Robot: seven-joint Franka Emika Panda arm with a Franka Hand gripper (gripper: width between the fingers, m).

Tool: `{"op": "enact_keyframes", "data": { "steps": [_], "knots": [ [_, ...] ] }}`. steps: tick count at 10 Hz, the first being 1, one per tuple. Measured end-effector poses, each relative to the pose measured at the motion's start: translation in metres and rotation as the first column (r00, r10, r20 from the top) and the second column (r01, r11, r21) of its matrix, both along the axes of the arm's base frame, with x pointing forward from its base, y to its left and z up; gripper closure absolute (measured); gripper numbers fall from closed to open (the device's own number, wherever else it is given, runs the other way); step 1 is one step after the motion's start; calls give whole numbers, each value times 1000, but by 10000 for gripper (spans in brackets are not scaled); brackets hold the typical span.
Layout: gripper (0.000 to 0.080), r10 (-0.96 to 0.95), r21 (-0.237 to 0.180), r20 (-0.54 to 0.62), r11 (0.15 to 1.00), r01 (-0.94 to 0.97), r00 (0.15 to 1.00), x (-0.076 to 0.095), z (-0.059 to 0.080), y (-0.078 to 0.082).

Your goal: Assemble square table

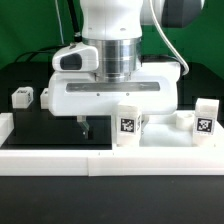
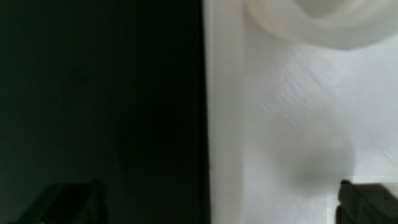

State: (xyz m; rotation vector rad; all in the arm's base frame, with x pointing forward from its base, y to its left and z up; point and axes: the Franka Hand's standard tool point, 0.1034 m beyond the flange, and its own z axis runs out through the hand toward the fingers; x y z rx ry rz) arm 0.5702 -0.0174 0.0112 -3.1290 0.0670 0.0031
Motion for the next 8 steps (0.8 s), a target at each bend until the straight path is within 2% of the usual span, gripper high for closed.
{"op": "enact_keyframes", "data": {
  "steps": [1,2,3,5,6,8],
  "knots": [
    [182,0,0,0,1000,0,1000,0,0,0],
    [356,-1,0,0,1000,1,1000,0,0,0],
    [356,-1,0,0,1000,1,1000,0,0,-1],
    [656,-1,0,0,1000,1,1000,0,0,-1],
    [744,-1,0,0,1000,1,1000,0,0,-1],
    [744,-1,0,1,1000,1,1000,0,0,-1]
  ]
}}
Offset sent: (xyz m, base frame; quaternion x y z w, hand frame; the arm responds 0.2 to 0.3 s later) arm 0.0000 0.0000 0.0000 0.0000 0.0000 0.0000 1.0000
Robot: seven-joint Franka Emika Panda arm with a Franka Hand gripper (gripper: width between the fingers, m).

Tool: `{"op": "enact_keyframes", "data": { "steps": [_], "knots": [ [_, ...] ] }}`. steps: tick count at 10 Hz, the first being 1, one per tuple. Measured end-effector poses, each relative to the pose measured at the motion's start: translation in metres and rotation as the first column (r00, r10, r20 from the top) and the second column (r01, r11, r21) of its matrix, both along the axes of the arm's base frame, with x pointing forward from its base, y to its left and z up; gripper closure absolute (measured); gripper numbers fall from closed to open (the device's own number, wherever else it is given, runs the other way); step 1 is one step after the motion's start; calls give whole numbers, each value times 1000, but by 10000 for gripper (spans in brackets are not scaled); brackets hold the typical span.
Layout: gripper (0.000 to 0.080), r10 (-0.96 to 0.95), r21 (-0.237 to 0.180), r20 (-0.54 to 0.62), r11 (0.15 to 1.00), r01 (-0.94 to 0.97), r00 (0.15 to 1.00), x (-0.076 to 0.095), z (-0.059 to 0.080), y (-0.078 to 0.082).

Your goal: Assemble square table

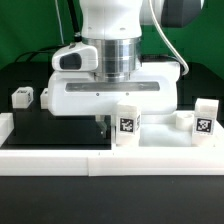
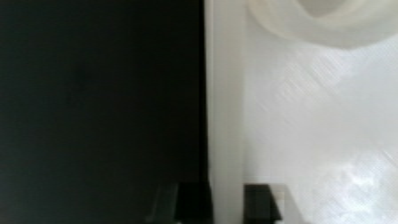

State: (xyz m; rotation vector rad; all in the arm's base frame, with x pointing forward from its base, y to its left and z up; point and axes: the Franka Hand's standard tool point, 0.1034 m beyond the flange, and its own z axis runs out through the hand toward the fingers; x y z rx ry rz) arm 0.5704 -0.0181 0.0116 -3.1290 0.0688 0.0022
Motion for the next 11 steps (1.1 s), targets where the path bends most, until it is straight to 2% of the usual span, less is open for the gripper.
{"op": "enact_keyframes", "data": {
  "steps": [7,9,11],
  "knots": [
    [742,11,1,2,1000,-11,1000,-1,0,-1],
    [742,22,-6,7,1000,-22,1000,-16,1,-8],
    [742,65,-6,18,998,-65,998,-22,-1,-22]
  ]
}}
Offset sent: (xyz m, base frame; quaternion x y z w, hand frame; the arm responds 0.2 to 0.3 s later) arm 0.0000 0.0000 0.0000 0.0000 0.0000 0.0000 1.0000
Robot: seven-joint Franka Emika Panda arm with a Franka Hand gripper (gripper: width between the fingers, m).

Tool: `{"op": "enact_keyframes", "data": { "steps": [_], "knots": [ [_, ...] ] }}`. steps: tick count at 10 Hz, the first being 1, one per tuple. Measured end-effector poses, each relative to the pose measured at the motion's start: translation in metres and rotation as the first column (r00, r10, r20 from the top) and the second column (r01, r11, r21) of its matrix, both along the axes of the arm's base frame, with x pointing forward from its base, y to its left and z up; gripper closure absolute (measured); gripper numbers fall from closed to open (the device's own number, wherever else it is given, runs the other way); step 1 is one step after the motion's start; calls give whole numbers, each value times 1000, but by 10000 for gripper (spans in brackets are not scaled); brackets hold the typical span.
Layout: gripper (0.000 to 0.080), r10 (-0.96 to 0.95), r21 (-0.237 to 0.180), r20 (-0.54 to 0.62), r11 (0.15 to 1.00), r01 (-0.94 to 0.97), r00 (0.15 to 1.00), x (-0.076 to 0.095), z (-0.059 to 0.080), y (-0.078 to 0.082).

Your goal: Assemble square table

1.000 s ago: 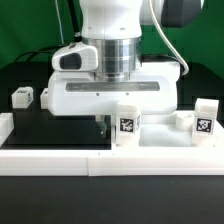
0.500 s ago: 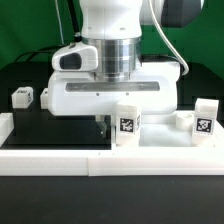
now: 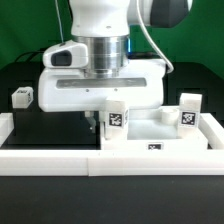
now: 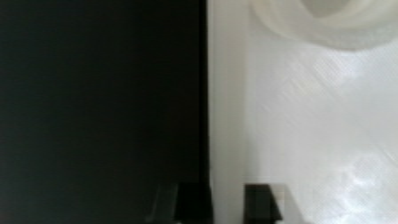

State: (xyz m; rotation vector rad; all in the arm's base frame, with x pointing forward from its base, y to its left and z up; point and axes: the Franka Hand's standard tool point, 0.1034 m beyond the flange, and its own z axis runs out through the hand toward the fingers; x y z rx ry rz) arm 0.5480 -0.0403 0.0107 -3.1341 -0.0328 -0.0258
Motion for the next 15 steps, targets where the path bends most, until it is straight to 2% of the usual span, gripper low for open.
{"op": "enact_keyframes", "data": {
  "steps": [1,2,5,10,11,13,15],
  "knots": [
    [742,95,10,-7,995,-95,995,0,0,-11],
    [742,148,3,-6,989,-148,989,1,0,-14],
    [742,321,-2,-6,947,-321,947,1,0,-16],
    [742,574,-14,-17,818,-574,819,0,0,-21],
    [742,596,-14,-15,802,-597,802,3,0,-15],
    [742,715,-18,-10,699,-715,699,9,0,-8],
    [742,787,-22,-21,616,-788,616,9,0,-13]
  ]
}}
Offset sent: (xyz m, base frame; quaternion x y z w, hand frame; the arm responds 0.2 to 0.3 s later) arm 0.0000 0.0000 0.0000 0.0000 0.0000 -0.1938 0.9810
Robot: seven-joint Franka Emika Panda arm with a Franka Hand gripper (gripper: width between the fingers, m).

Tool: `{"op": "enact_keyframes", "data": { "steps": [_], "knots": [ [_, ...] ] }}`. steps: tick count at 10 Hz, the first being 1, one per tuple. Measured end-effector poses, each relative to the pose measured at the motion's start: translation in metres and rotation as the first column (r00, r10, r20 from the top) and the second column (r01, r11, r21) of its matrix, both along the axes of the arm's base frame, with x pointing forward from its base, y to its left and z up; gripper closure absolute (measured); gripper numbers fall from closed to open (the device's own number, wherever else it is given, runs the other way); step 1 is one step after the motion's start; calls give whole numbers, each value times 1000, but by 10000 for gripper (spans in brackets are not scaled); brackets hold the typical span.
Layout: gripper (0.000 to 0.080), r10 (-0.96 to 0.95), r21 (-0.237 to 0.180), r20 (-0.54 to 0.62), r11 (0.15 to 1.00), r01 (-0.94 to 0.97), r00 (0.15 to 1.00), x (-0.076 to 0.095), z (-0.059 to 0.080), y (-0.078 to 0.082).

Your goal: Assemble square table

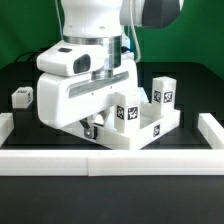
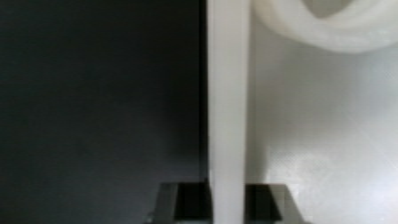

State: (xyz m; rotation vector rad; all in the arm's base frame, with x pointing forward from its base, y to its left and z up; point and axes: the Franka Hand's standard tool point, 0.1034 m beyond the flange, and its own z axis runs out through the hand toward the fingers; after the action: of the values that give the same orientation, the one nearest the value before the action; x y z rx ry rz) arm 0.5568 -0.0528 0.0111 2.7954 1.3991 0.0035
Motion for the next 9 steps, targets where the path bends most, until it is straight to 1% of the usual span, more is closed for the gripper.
{"op": "enact_keyframes", "data": {
  "steps": [1,2,3,4,5,7,9],
  "knots": [
    [741,32,-6,-2,999,-32,999,0,0,-1],
    [741,107,-14,-6,994,-107,994,0,0,-3],
    [741,145,-20,0,989,-145,989,2,0,5],
    [741,192,-18,4,981,-191,981,6,0,22],
    [741,247,-19,7,969,-246,969,11,0,33],
    [740,353,-24,7,935,-353,935,18,3,50],
    [740,437,-32,-5,899,-437,899,17,2,42]
  ]
}}
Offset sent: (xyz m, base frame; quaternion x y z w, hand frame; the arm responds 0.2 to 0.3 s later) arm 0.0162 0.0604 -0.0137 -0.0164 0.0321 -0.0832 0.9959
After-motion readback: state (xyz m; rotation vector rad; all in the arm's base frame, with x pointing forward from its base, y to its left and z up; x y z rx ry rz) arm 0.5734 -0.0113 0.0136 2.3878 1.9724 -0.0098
